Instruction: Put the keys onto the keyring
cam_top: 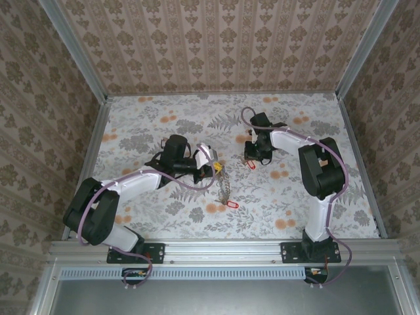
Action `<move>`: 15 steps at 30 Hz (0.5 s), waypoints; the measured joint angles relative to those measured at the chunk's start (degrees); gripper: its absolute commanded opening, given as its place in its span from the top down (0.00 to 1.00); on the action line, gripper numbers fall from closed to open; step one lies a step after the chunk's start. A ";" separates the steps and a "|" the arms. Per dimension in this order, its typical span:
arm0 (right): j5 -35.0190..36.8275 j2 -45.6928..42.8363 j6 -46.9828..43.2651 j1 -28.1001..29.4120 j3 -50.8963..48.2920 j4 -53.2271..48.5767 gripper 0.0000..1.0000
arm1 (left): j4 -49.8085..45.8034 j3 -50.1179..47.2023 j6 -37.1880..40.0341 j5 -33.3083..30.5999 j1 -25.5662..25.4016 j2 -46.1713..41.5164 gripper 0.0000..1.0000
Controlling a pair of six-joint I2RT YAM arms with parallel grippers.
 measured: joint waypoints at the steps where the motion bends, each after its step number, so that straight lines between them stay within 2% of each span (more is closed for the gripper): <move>1: 0.02 0.24 -0.09 0.09 0.26 0.00 0.80 | -0.20 0.11 0.00 0.00 0.00 0.02 1.00; 15: 0.70 1.16 -1.03 0.72 1.18 -0.48 0.85 | -0.81 0.46 0.00 0.00 0.00 0.13 1.00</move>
